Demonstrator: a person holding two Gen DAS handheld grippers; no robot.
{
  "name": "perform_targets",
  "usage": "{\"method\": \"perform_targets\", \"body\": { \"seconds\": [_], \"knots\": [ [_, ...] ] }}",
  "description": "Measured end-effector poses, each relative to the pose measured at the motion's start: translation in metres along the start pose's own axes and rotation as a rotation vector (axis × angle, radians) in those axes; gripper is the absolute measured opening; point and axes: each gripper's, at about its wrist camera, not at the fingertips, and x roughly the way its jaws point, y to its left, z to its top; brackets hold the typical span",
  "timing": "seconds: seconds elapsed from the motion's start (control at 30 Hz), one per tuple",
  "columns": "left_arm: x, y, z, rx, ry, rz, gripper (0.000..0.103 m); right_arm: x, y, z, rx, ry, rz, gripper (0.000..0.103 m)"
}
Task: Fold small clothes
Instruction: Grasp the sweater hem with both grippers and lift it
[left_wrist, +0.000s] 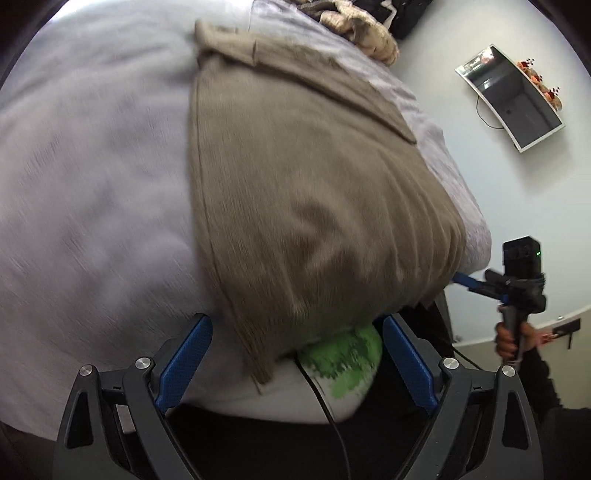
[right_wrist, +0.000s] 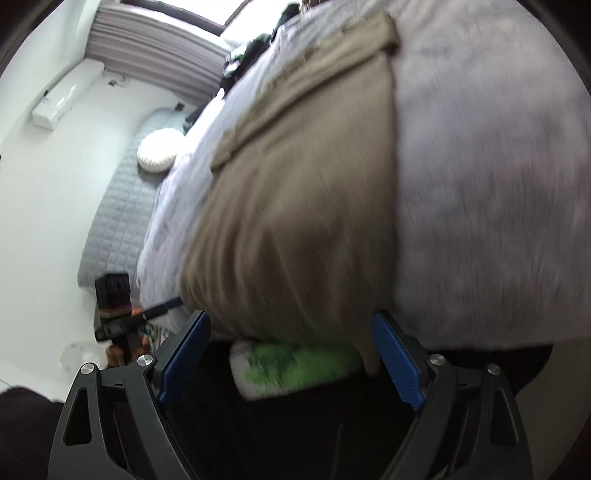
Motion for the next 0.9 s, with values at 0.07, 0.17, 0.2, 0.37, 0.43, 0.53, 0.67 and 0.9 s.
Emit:
{"method": "perform_targets", "body": {
  "seconds": [0.07, 0.17, 0.2, 0.37, 0.43, 0.53, 0.67, 0.9],
  "knots": [
    [0.012, 0.001, -0.002, -0.021, 0.024, -0.016, 0.094, 0.012, -0.011, -0.004, 0.012, 0.018, -0.042, 0.091],
    [0.026, -0.001, -0.001, -0.022, 0.037, -0.017, 0.094, 0.026, -0.023, -0.003, 0.049, 0.012, -0.009, 0.091],
    [0.029, -0.005, -0.001, -0.006, 0.037, -0.009, 0.094, 0.029, -0.024, -0.002, 0.05, 0.01, 0.004, 0.091],
    [0.03, -0.012, 0.001, 0.002, 0.022, -0.033, 0.094, 0.036, 0.002, -0.001, -0.021, 0.025, 0.193, 0.091],
    [0.024, -0.013, -0.001, 0.007, 0.005, -0.073, 0.094, 0.032, 0.014, -0.002, -0.054, 0.019, 0.264, 0.091],
    [0.019, -0.019, -0.003, 0.022, -0.013, -0.13, 0.094, 0.031, 0.021, 0.001, -0.053, 0.003, 0.319, 0.091],
    [0.022, -0.018, 0.002, 0.01, -0.027, -0.166, 0.078, 0.039, 0.008, 0.006, 0.028, 0.006, 0.287, 0.091],
    [0.028, -0.014, 0.001, 0.015, -0.001, -0.166, 0.017, 0.043, -0.02, -0.007, 0.17, 0.029, 0.245, 0.017]
  ]
}}
